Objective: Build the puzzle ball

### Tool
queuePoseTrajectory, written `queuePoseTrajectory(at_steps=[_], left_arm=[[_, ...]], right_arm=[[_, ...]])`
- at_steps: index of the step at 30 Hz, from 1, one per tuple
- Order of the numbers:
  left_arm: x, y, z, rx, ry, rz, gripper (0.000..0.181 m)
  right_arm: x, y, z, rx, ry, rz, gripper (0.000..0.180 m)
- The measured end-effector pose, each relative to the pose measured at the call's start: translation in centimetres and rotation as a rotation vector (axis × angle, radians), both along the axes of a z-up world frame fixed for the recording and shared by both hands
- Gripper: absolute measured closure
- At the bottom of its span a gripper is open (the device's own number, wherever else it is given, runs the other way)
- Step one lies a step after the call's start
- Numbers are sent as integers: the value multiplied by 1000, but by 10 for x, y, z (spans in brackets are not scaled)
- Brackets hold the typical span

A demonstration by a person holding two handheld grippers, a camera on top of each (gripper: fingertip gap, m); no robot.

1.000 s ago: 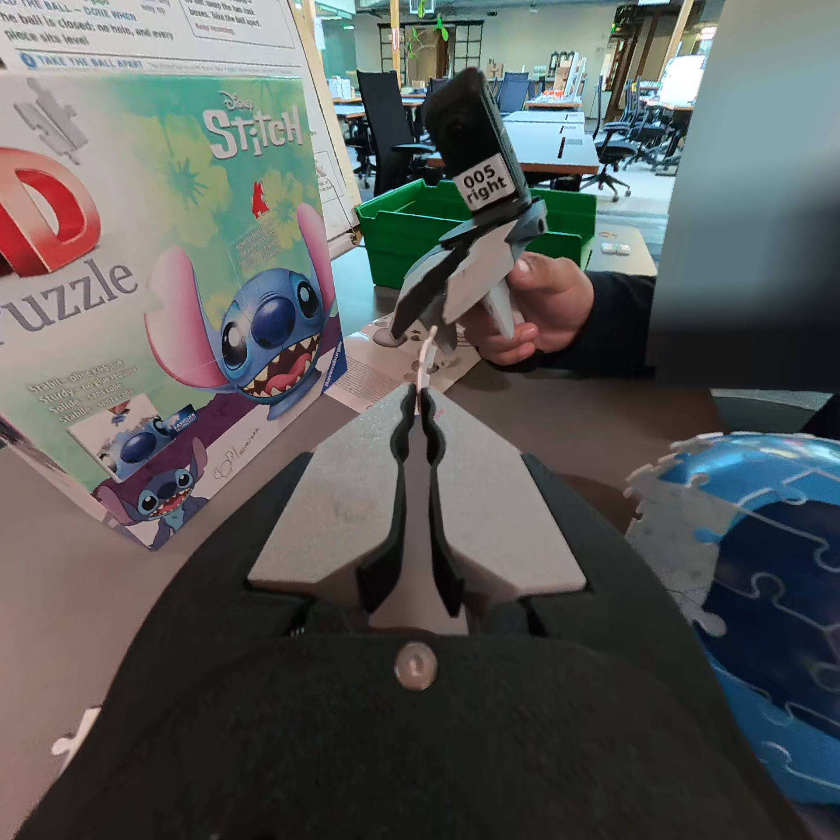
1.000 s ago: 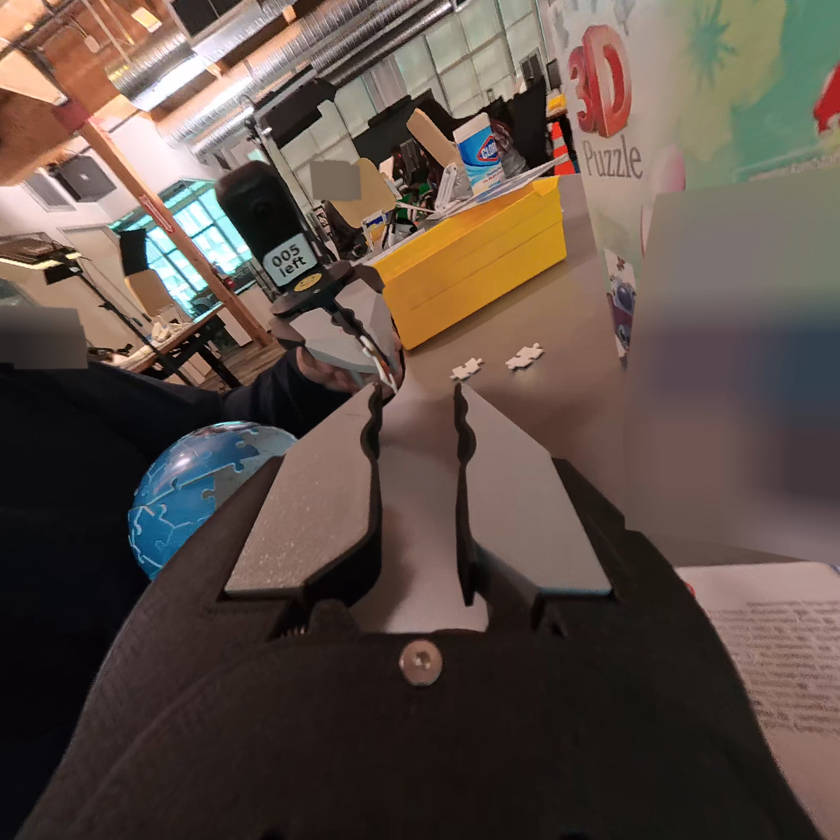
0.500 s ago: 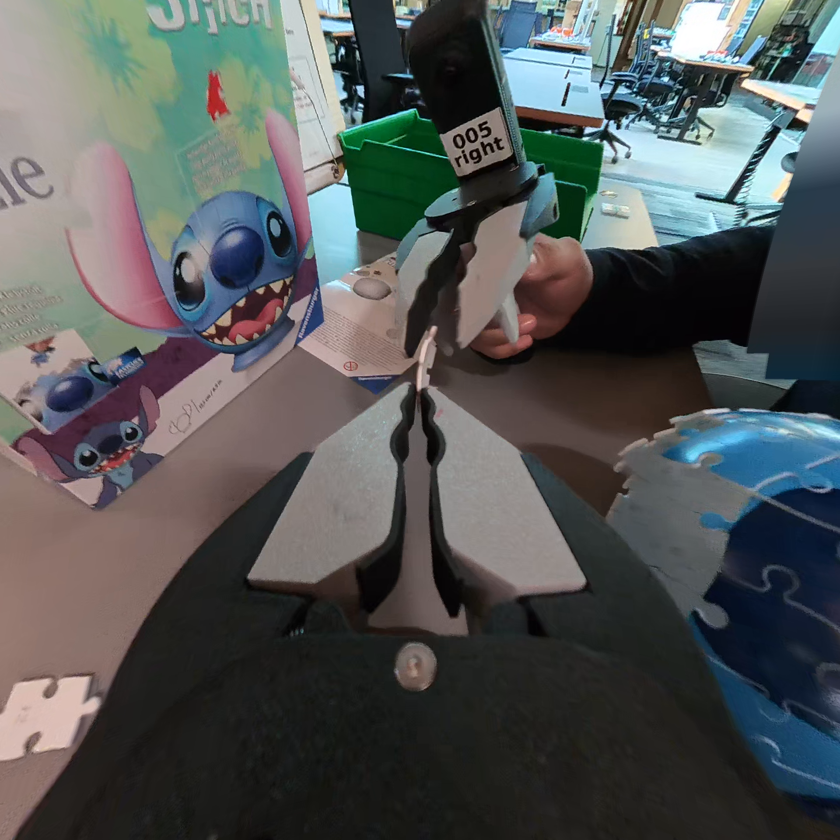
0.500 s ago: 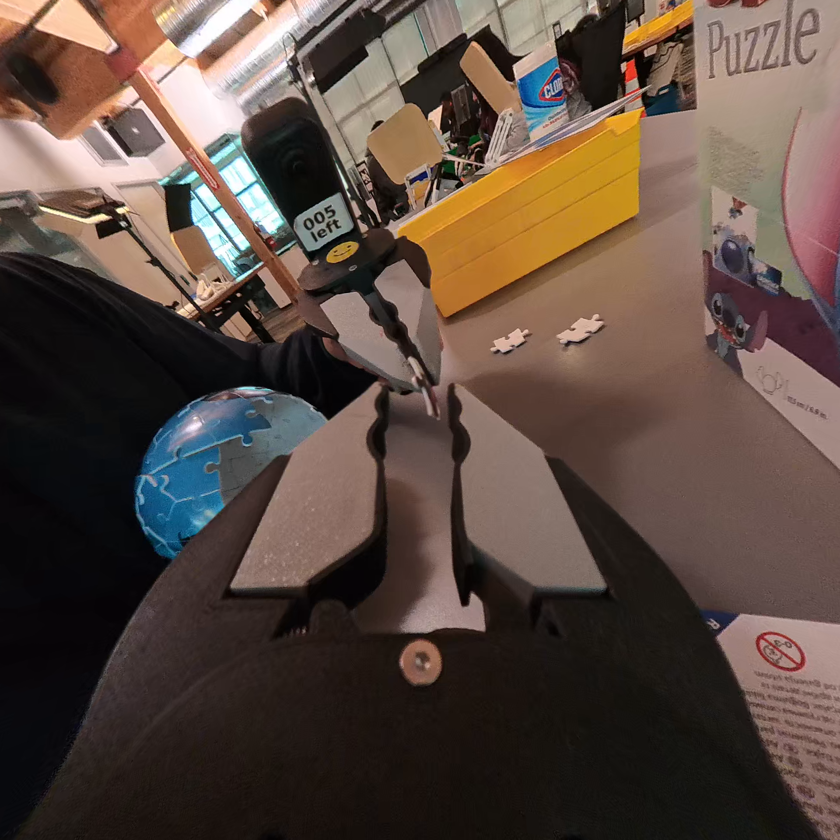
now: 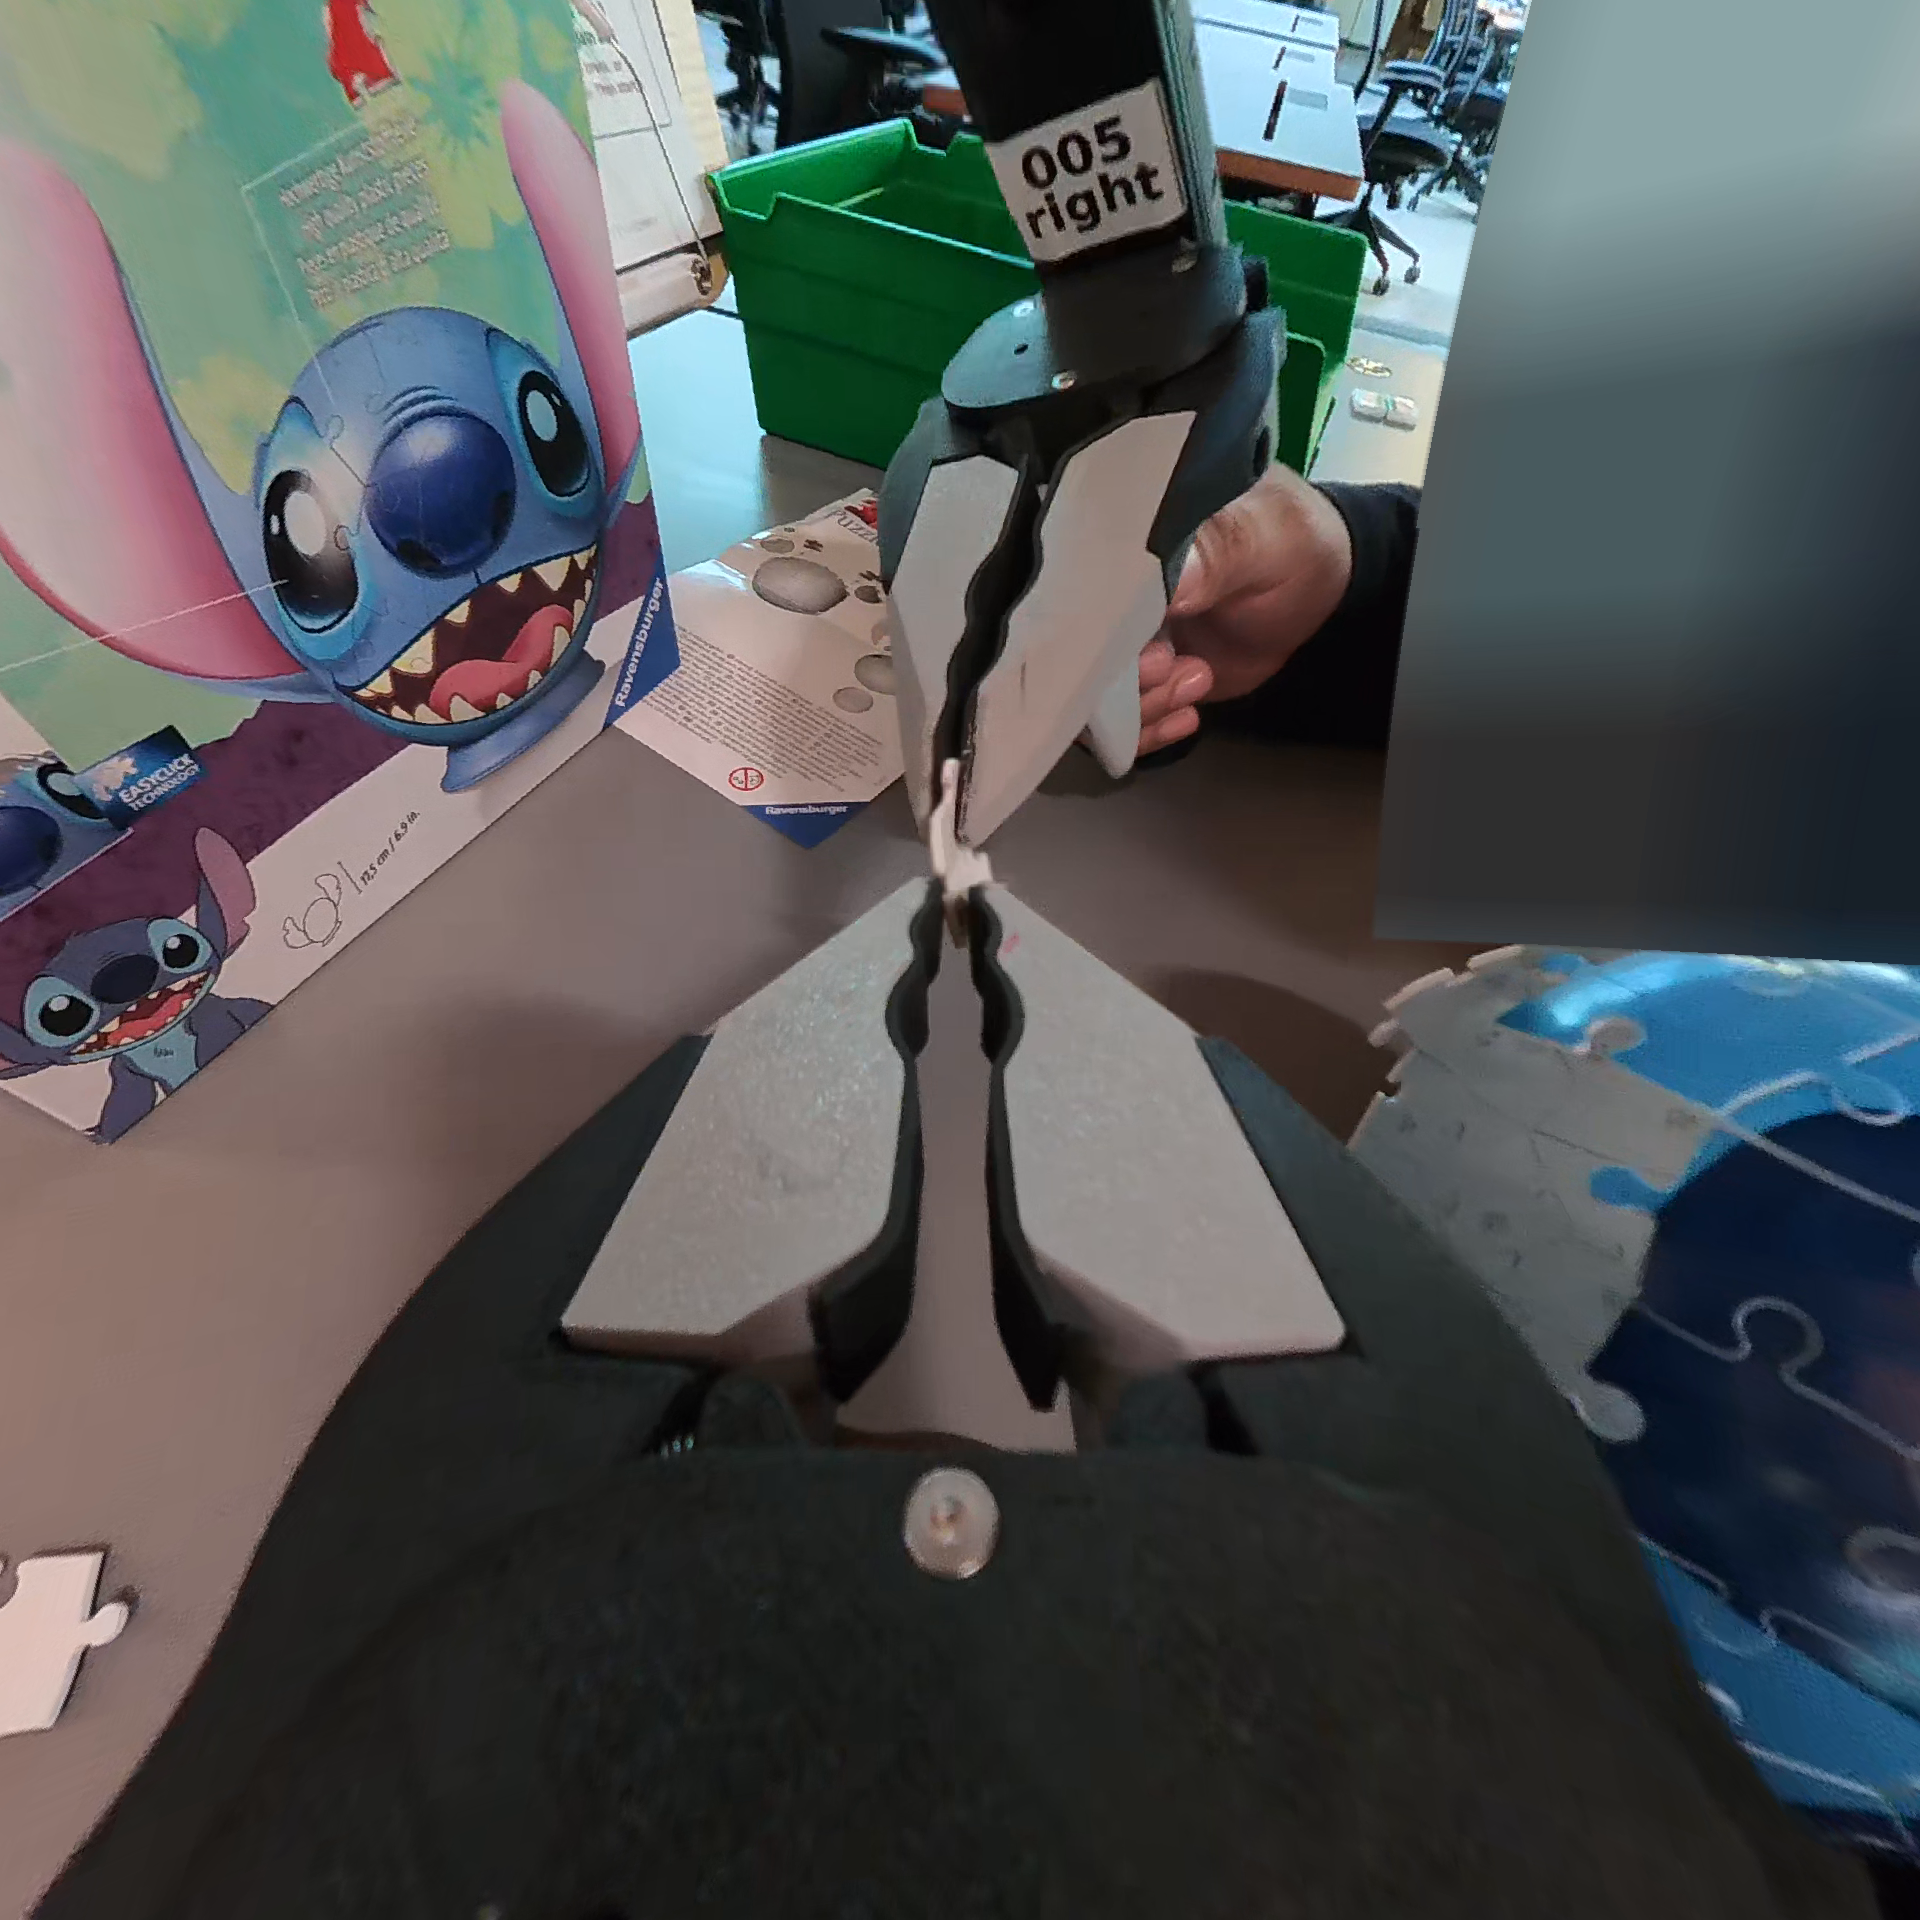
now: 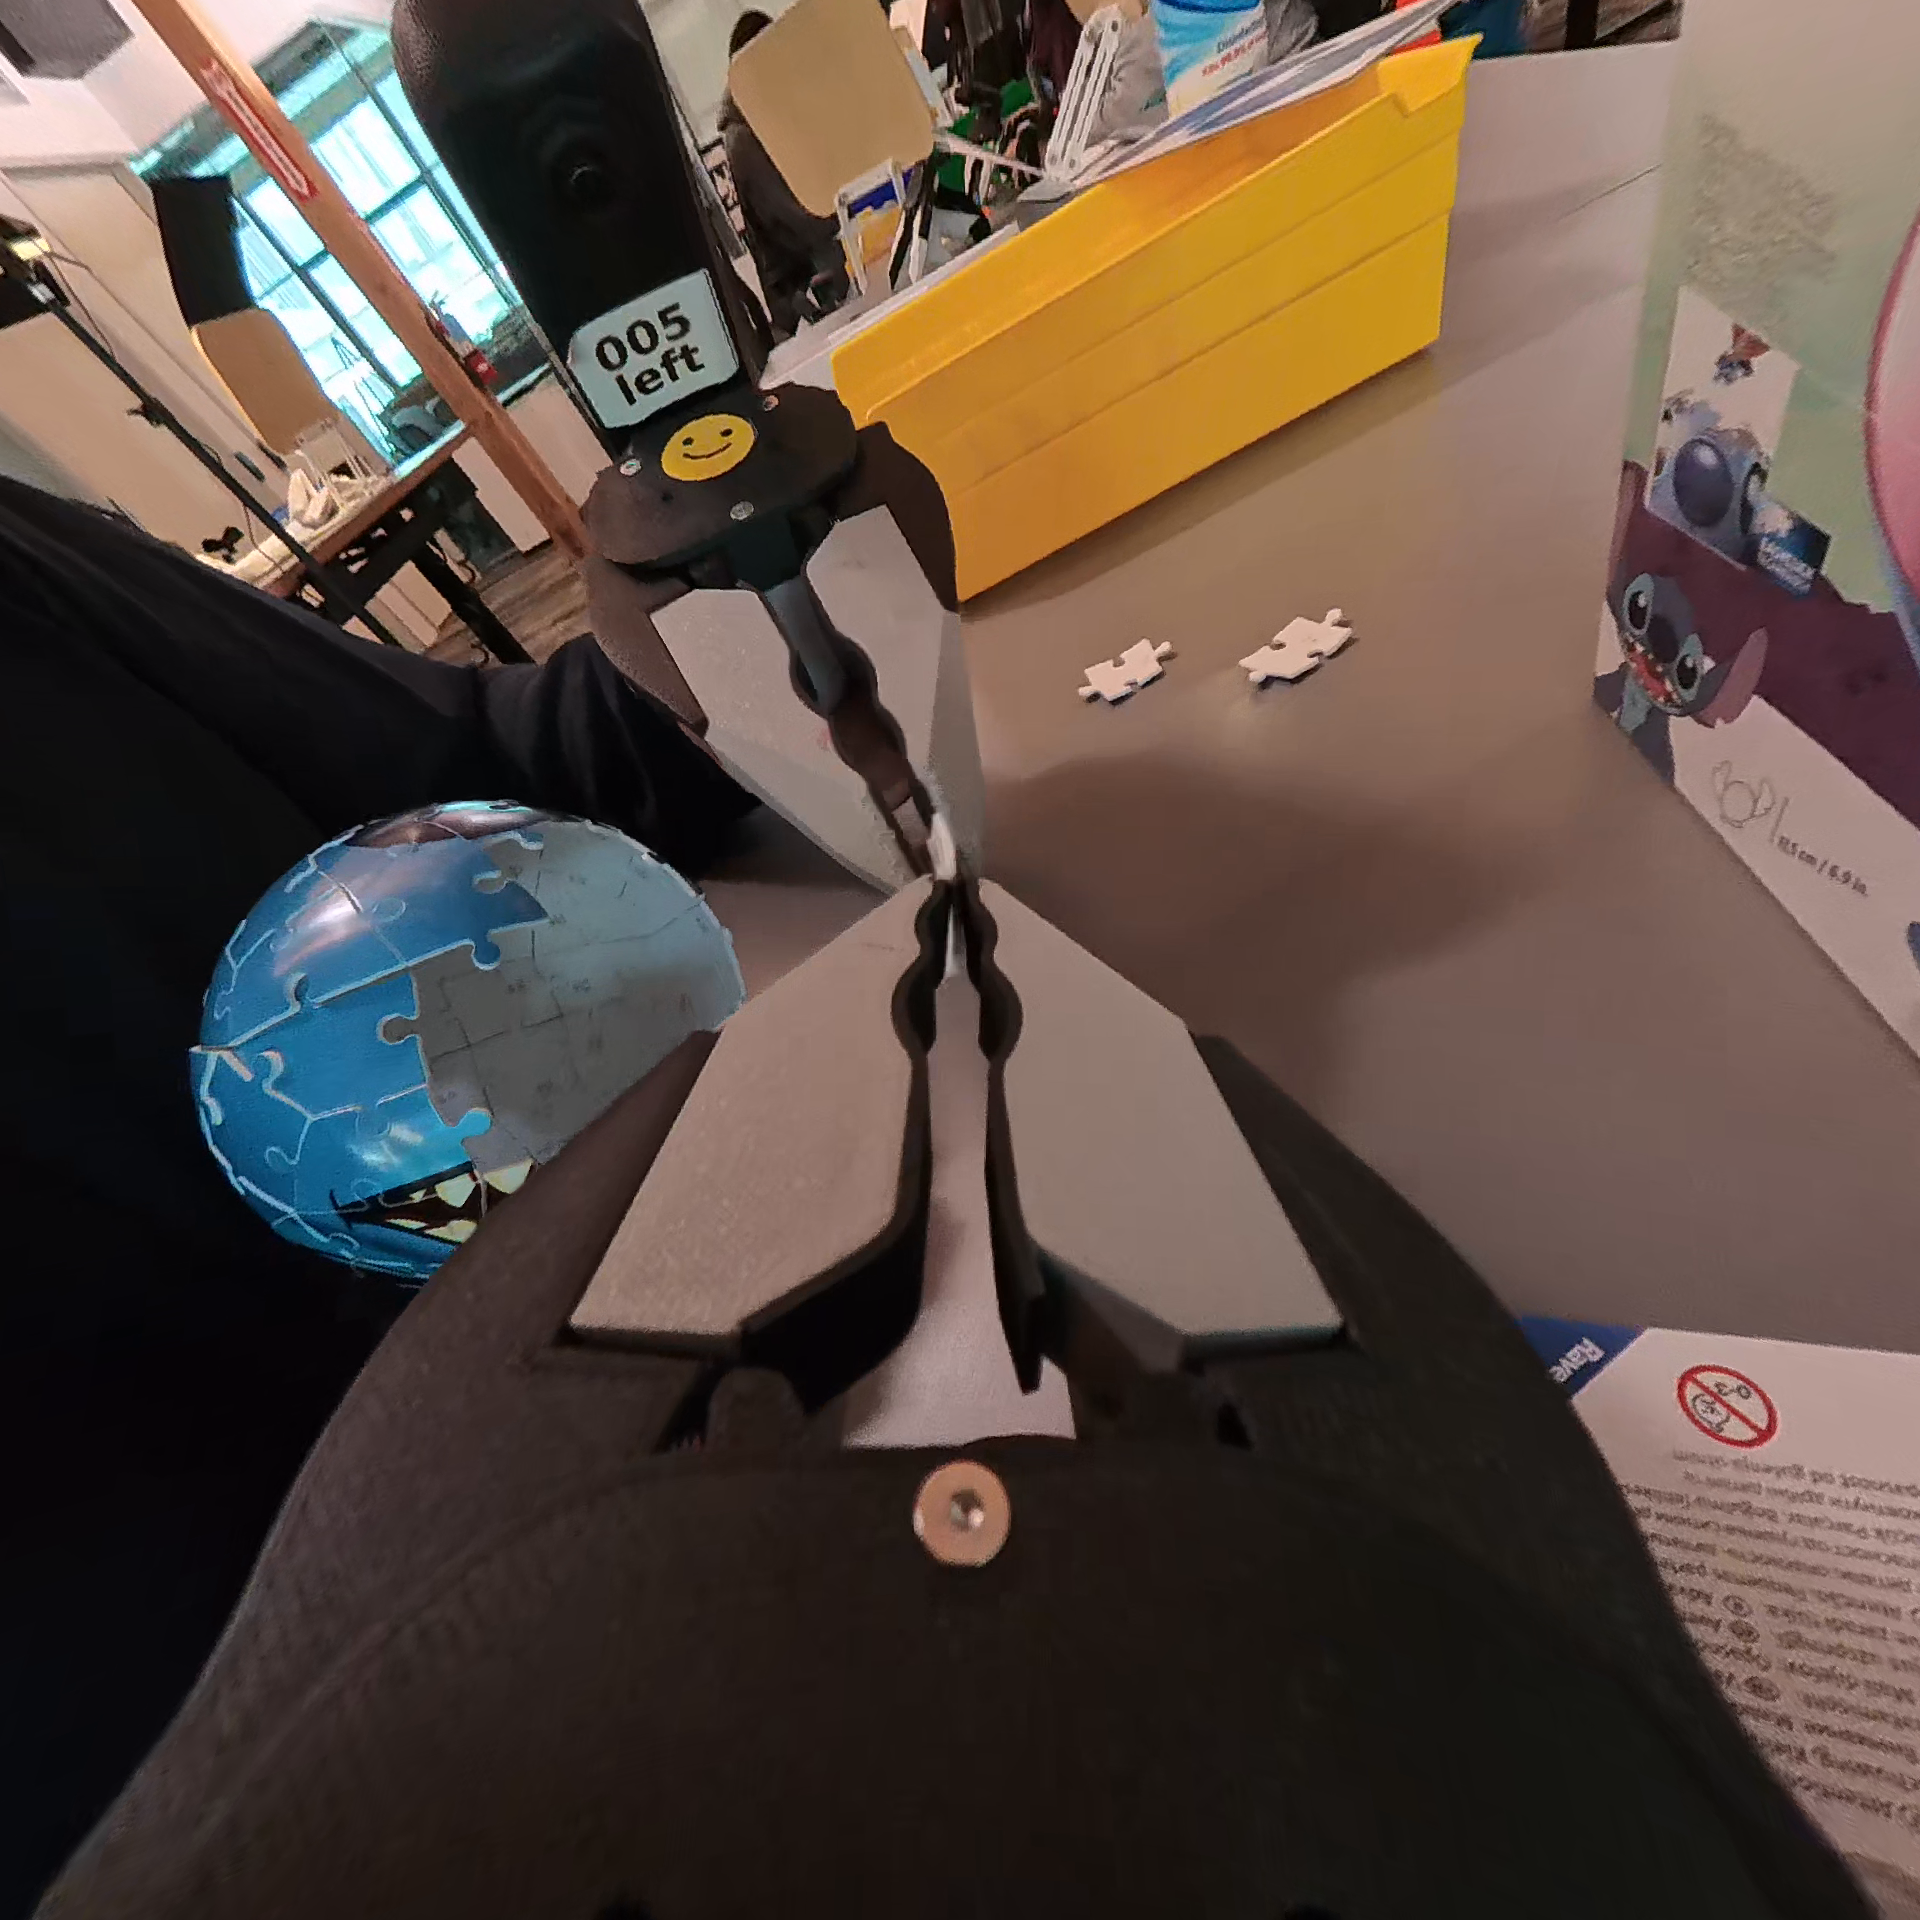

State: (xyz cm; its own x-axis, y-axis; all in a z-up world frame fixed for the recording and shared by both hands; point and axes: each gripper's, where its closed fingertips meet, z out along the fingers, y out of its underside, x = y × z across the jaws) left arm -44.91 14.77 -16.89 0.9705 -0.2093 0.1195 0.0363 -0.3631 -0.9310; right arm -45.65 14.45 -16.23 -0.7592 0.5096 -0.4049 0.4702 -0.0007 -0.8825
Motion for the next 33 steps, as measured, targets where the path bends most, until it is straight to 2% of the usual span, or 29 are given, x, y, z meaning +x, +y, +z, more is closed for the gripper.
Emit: queuePoseTrajectory(at_steps=[4,13,19,26,29,31,33], left_arm=[[0,1,-2,-6,-38,3,180],[-9,0,8,55,-173,19,181],[-10,2,5,44,-163,38,181],[-4,2,-4,-10,-177,12,179],[-4,0,-8,-40,-118,6,176],[-6,-1,0,-4,-104,9,176],[-6,-2,3,2,-134,6,178]], right_arm=[[-2,-1,0,9,4,-21,180],[-7,5,10,-132,-26,-40,175],[-8,9,7,-167,-53,-36,174],[-7,3,-1,-64,-23,-37,180],[-5,2,-6,-3,-24,-25,180],[4,0,-17,71,-72,32,180],[4,3,-22,130,-55,19,180]])
